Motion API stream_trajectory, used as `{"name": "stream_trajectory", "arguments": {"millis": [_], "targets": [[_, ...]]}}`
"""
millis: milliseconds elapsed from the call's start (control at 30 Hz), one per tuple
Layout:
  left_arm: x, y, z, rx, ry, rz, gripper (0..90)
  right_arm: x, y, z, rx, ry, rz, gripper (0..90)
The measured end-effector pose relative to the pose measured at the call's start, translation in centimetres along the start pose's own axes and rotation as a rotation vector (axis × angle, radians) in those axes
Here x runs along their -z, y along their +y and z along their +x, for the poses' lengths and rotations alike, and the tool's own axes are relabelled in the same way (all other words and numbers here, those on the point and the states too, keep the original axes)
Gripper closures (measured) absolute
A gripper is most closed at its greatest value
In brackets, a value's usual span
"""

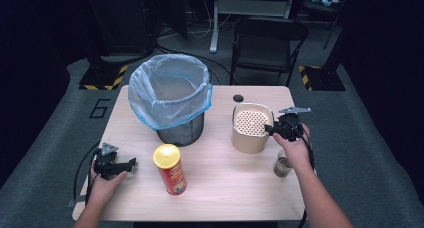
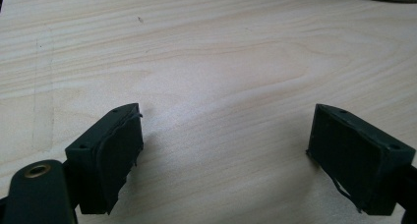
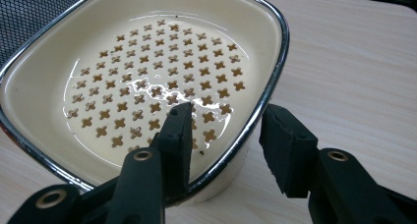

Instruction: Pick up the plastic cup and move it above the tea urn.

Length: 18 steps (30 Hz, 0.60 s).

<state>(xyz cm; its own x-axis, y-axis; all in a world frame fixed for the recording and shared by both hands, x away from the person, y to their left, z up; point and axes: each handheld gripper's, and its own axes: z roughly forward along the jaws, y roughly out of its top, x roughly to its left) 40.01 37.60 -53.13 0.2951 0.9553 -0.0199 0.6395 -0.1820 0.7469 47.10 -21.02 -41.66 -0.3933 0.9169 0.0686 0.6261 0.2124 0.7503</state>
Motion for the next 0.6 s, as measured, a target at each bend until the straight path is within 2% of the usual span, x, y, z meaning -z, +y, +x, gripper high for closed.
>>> {"name": "stream_trajectory", "arguments": {"millis": [167,233,267,300,333,367,433,467,533,600], "targets": [[0.0,0.0,0.0,0.0,0.0,0.0,13.0,0.0,-0.2,0.3,0.002,0.026,0.028,56.9],[0.0,0.0,0.0,0.0,0.0,0.0,13.0,0.1,-0.5,0.8,0.02,0.031,0.039,58.0],[0.0,0.0,0.0,0.0,0.0,0.0,13.0,0.5,-0.8,1.3,0.049,0.043,0.037,57.9],[0.0,0.0,0.0,0.0,0.0,0.0,13.0,0.5,-0.8,1.3,0.049,0.043,0.037,57.9],[0.0,0.0,0.0,0.0,0.0,0.0,13.0,1.0,-1.3,2.0,0.079,0.052,0.037,57.6],[0.0,0.0,0.0,0.0,0.0,0.0,12.9,1.0,-1.3,2.0,0.079,0.052,0.037,57.6],[0.0,0.0,0.0,0.0,0.0,0.0,13.0,1.9,-2.2,3.2,0.11,0.072,0.034,56.3],[0.0,0.0,0.0,0.0,0.0,0.0,13.0,1.9,-2.2,3.2,0.11,0.072,0.034,56.3],[0.0,0.0,0.0,0.0,0.0,0.0,13.0,2.8,-3.2,4.1,0.128,0.107,0.03,56.3],[0.0,0.0,0.0,0.0,0.0,0.0,12.9,3.2,-3.7,4.7,0.145,0.121,0.031,56.1]]}}
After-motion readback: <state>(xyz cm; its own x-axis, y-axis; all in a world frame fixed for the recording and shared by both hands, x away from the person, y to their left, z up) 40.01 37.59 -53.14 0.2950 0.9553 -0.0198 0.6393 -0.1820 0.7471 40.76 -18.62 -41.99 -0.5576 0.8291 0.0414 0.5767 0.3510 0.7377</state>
